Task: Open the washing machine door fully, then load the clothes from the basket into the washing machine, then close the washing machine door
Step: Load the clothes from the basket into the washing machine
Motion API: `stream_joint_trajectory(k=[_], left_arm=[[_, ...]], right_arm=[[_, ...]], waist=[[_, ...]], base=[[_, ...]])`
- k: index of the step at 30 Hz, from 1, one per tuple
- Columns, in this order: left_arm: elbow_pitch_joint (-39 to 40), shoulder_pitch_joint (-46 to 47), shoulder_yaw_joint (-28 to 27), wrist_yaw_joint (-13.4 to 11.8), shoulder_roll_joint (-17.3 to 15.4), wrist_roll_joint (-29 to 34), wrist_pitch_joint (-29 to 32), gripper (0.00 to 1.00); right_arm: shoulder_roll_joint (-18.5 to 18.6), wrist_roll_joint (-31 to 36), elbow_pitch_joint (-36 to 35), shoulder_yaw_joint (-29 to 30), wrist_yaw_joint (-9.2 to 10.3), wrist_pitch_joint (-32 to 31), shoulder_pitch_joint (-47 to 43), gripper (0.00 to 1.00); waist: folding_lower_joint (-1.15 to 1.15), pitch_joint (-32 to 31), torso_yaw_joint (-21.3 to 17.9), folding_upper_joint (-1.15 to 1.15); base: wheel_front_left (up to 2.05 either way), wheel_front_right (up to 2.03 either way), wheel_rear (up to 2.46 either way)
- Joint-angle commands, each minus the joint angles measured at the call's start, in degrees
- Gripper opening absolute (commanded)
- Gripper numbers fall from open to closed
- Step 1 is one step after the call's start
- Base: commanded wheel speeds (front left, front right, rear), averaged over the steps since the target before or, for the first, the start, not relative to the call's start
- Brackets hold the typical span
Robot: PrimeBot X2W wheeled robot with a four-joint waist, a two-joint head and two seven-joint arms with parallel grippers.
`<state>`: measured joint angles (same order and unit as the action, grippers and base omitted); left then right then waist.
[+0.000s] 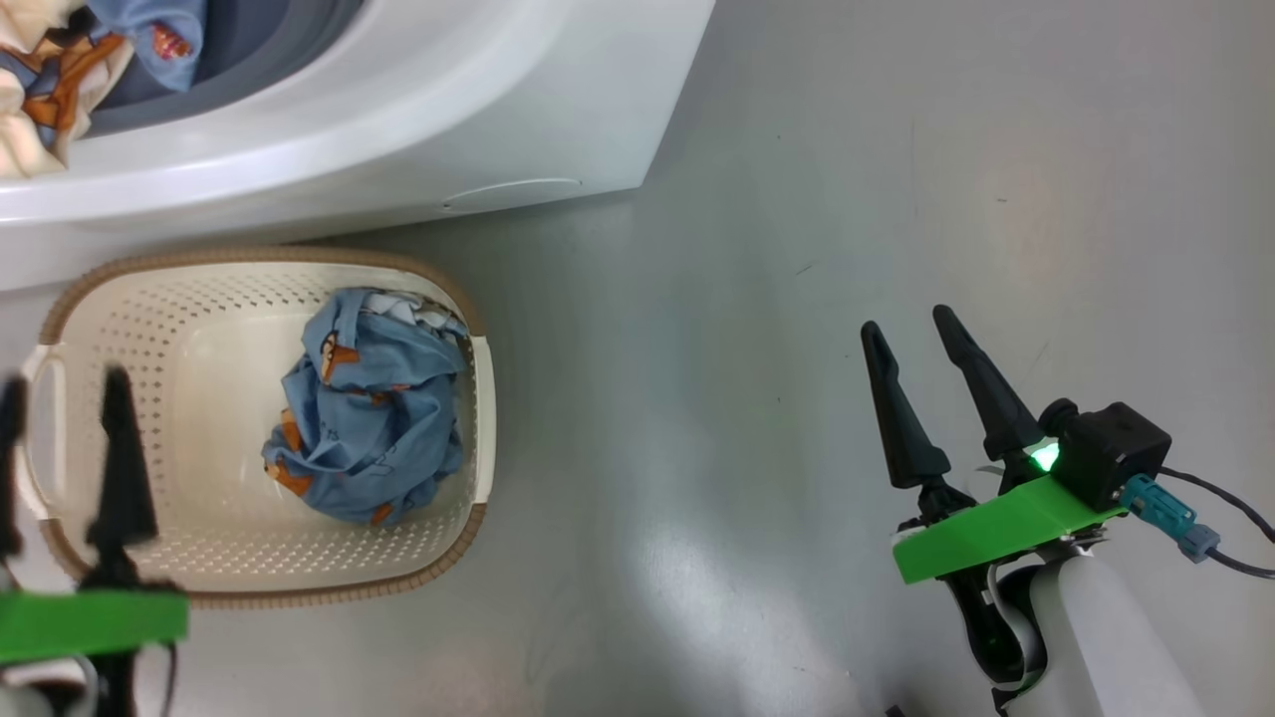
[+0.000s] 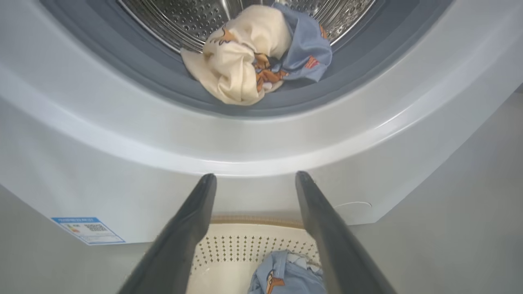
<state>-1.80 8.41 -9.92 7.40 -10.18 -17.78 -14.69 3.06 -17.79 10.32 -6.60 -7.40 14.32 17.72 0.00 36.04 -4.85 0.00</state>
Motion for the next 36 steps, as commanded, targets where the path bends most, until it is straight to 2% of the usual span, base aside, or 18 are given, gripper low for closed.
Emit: stream_joint_trajectory(k=[1, 8, 21, 28, 36], left_arm=[[2.2, 1.9, -1.8, 0.1, -2.4, 0.1, -0.3, 1.0], [2.0, 8.9, -0.2, 0.1, -6.2, -1.7, 0.6, 1.0], [-2.9, 22.4, 4.4, -0.2, -11.2, -1.8, 14.5, 1.0], [-6.1, 27.5, 5.5, -0.7, -11.4, -3.5, 20.8, 1.0], [-8.7, 32.8, 6.7, -1.2, -9.9, -6.2, 26.0, 1.0]], right_arm=[[-0.2, -0.4, -0.9, -1.5, -0.09, 0.7, -0.3, 1.0], [-0.2, -1.0, -0.7, -1.9, -0.09, 0.7, -0.2, 1.0], [-0.2, -2.1, -0.6, -2.5, -0.09, 0.7, -0.4, 1.0], [-0.2, -2.1, -0.6, -2.2, -0.09, 0.7, -0.9, 1.0], [-0.2, -2.3, -0.3, -2.3, -0.09, 0.7, -1.0, 1.0]], waist=[[0.0, -0.1, 0.0, 0.0], [0.0, -0.5, -0.6, 0.0], [0.0, -0.8, -2.1, 0.0], [0.0, -1.0, -2.1, 0.0], [0.0, -1.2, -1.7, 0.0]], base=[[0.0, 0.0, 0.0], [0.0, 0.0, 0.0], [0.0, 0.0, 0.0], [0.0, 0.0, 0.0], [0.0, 0.0, 0.0]])
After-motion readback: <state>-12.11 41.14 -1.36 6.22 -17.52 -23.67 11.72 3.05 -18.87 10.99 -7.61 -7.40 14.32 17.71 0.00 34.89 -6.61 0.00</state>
